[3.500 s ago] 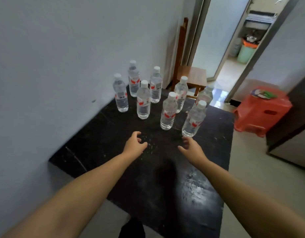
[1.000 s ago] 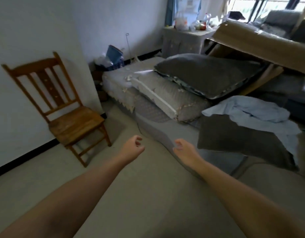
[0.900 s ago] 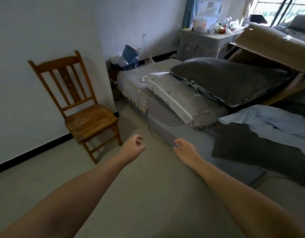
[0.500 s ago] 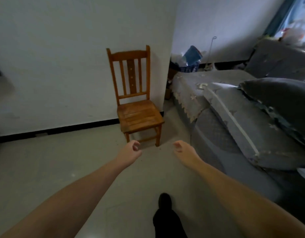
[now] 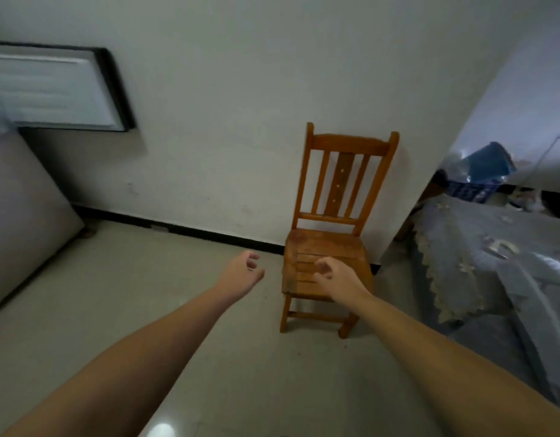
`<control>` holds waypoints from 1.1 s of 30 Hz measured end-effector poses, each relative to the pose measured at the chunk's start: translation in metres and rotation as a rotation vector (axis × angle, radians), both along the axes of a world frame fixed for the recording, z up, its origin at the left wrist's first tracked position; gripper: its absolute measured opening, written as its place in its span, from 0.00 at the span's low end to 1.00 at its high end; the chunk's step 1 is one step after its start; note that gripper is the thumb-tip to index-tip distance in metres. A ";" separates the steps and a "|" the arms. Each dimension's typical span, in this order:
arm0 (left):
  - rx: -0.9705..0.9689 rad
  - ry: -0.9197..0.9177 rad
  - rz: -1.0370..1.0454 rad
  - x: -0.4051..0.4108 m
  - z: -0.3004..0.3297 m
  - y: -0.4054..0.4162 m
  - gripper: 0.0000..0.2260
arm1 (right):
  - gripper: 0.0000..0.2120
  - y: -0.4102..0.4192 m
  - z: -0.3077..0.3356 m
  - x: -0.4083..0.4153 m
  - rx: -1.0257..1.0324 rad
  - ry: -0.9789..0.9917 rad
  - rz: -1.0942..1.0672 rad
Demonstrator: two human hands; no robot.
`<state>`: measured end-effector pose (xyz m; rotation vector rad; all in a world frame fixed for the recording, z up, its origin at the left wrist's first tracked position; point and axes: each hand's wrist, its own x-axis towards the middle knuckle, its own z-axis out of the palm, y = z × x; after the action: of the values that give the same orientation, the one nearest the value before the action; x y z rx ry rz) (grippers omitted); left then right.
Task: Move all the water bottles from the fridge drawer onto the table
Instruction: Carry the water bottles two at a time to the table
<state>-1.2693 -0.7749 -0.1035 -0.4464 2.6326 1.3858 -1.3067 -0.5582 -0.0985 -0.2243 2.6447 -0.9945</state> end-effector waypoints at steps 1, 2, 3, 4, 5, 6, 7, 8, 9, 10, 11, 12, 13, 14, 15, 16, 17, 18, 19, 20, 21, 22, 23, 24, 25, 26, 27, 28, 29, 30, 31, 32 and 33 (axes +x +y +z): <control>-0.009 -0.006 0.034 -0.005 -0.001 -0.008 0.18 | 0.15 -0.010 -0.001 -0.014 0.009 -0.006 0.034; -0.012 -0.025 0.080 -0.009 -0.003 -0.021 0.18 | 0.15 -0.026 -0.002 -0.029 0.022 -0.015 0.080; -0.014 -0.024 0.111 -0.013 -0.006 -0.031 0.18 | 0.15 -0.038 -0.004 -0.040 0.026 -0.011 0.113; -0.015 -0.028 0.154 -0.018 -0.008 -0.049 0.18 | 0.15 -0.059 -0.007 -0.055 0.024 -0.021 0.162; -0.013 -0.035 0.193 -0.020 -0.012 -0.063 0.18 | 0.16 -0.076 -0.011 -0.065 0.023 -0.032 0.205; -0.004 -0.047 0.242 -0.022 -0.015 -0.079 0.18 | 0.16 -0.096 -0.014 -0.073 0.028 -0.044 0.249; 0.003 -0.049 0.290 -0.023 -0.018 -0.094 0.17 | 0.17 -0.114 -0.016 -0.080 0.035 -0.047 0.295; 0.009 -0.058 0.343 -0.025 -0.020 -0.113 0.17 | 0.17 -0.139 -0.019 -0.088 0.052 -0.043 0.351; 0.012 -0.058 0.387 -0.026 -0.023 -0.130 0.17 | 0.18 -0.161 -0.020 -0.094 0.066 -0.040 0.400; 0.017 -0.065 0.429 -0.029 -0.026 -0.151 0.16 | 0.18 -0.187 -0.023 -0.102 0.067 -0.038 0.437; 0.012 -0.070 0.463 -0.031 -0.031 -0.170 0.16 | 0.17 -0.210 -0.025 -0.109 0.065 -0.037 0.464; 0.012 -0.068 0.492 -0.036 -0.033 -0.194 0.16 | 0.17 -0.238 -0.025 -0.118 0.053 -0.039 0.484; 0.007 -0.067 0.511 -0.038 -0.035 -0.207 0.16 | 0.17 -0.252 -0.025 -0.121 0.046 -0.047 0.494; 0.002 -0.063 0.537 -0.048 -0.036 -0.237 0.16 | 0.17 -0.283 -0.025 -0.134 0.037 -0.044 0.520; 0.001 -0.063 0.548 -0.053 -0.037 -0.253 0.16 | 0.17 -0.299 -0.026 -0.140 0.029 -0.050 0.528; -0.004 -0.073 0.568 -0.061 -0.035 -0.276 0.16 | 0.17 -0.322 -0.024 -0.150 0.029 -0.049 0.535; 0.012 -0.069 0.593 -0.070 -0.031 -0.302 0.16 | 0.16 -0.349 -0.021 -0.161 0.018 -0.057 0.540; 0.022 -0.064 0.608 -0.077 -0.027 -0.323 0.16 | 0.16 -0.370 -0.019 -0.170 0.020 -0.050 0.548; 0.022 -0.050 0.617 -0.086 -0.022 -0.349 0.16 | 0.16 -0.396 -0.015 -0.181 0.013 -0.044 0.557; 0.008 -0.053 0.619 -0.093 -0.017 -0.370 0.15 | 0.16 -0.417 -0.013 -0.191 0.013 -0.028 0.563; -0.001 -0.043 0.627 -0.099 -0.012 -0.390 0.16 | 0.16 -0.438 -0.010 -0.199 0.006 -0.016 0.568; -0.007 -0.032 0.634 -0.103 -0.009 -0.410 0.16 | 0.16 -0.459 -0.007 -0.206 0.001 -0.004 0.576; -0.013 -0.023 0.646 -0.107 -0.006 -0.432 0.16 | 0.16 -0.482 -0.005 -0.213 -0.002 0.003 0.586; -0.021 -0.016 0.658 -0.110 -0.003 -0.449 0.16 | 0.16 -0.500 -0.004 -0.218 -0.007 0.007 0.596; -0.028 -0.012 0.678 -0.111 -0.002 -0.463 0.16 | 0.16 -0.516 -0.002 -0.222 -0.014 0.004 0.607; -0.027 -0.007 0.702 -0.113 -0.002 -0.480 0.16 | 0.16 -0.536 -0.001 -0.227 -0.022 0.000 0.626; -0.015 -0.005 0.722 -0.115 -0.003 -0.497 0.16 | 0.16 -0.558 -0.001 -0.233 -0.024 -0.004 0.648; -0.010 -0.013 0.735 -0.115 -0.005 -0.509 0.16 | 0.16 -0.574 -0.002 -0.238 -0.026 -0.004 0.671; -0.001 -0.021 0.745 -0.116 -0.005 -0.519 0.15 | 0.16 -0.589 -0.001 -0.243 -0.030 -0.006 0.688; 0.004 -0.024 0.759 -0.117 -0.007 -0.529 0.15 | 0.16 -0.604 -0.003 -0.248 -0.031 -0.008 0.707; 0.002 -0.022 0.778 -0.120 -0.010 -0.545 0.16 | 0.16 -0.627 -0.005 -0.255 -0.027 -0.010 0.734; -0.009 -0.021 0.791 -0.122 -0.012 -0.557 0.16 | 0.16 -0.642 -0.006 -0.261 -0.022 -0.006 0.753; -0.018 -0.024 0.803 -0.124 -0.012 -0.569 0.16 | 0.16 -0.659 -0.006 -0.267 -0.019 -0.001 0.773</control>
<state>-1.3934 -1.3444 -0.1155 -1.6340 2.5326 1.4872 -1.5734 -1.2176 -0.1043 -1.1332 2.2110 -0.7321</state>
